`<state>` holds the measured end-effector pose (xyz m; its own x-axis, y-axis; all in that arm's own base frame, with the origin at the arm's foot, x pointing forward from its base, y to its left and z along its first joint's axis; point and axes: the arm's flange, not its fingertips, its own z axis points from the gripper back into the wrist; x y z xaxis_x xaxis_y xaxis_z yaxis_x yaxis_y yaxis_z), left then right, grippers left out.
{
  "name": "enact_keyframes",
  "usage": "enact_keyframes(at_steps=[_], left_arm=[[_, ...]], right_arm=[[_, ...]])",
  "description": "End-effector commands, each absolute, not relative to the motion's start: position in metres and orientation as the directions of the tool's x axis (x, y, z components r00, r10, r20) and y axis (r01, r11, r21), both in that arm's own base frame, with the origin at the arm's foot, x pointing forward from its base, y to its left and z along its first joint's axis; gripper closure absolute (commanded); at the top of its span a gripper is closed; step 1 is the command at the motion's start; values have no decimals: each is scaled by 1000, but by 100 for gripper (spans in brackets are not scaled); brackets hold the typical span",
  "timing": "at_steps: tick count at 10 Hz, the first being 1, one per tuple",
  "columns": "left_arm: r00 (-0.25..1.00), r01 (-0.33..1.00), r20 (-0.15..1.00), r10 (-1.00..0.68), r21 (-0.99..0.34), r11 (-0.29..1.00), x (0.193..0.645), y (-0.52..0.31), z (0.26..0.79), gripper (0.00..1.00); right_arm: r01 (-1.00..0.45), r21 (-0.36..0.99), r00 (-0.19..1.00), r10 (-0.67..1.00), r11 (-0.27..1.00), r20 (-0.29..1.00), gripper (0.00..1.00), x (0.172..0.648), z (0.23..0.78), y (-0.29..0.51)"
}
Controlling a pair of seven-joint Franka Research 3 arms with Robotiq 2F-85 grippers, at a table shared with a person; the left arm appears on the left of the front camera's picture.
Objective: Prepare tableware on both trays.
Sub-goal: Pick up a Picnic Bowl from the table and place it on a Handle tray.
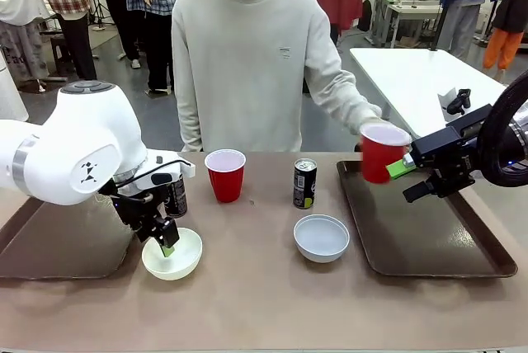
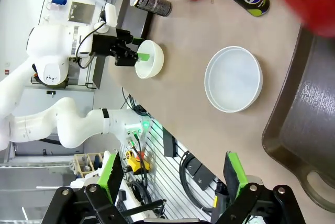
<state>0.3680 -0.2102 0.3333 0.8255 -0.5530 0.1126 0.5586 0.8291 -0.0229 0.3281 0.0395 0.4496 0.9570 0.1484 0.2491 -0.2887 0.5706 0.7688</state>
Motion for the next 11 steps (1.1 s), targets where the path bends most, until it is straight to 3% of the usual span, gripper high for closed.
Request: enact_keyframes(at_steps=[1,2,3,5,8,9,11], left_arm=[[851,515,139,-506,-34,856,361,-208,327,100],[856,509,133,-500,-45,859,362,-208,330,100],[864,495,130,-486,-51,867,364,-206,333,77],[876,478,107,-471,-57,877,365,-206,336,100],[889,459,55,-455,-103,883,361,-206,353,100],[891,440,-25,-453,-199,876,355,-197,388,98],[904,408,13,-427,-326,853,350,-168,460,98]], right_arm=[[-295,783,955,146,548,258,0,330,449,40],[-295,783,955,146,548,258,0,330,449,40],[-295,783,955,146,548,258,0,330,449,40],[-295,783,955,146,548,258,0,330,449,40],[-295,783,955,146,548,258,0,330,449,40],[-295,783,955,146,548,258,0,330,449,40],[-295,783,955,146,548,258,0,330,449,40]])
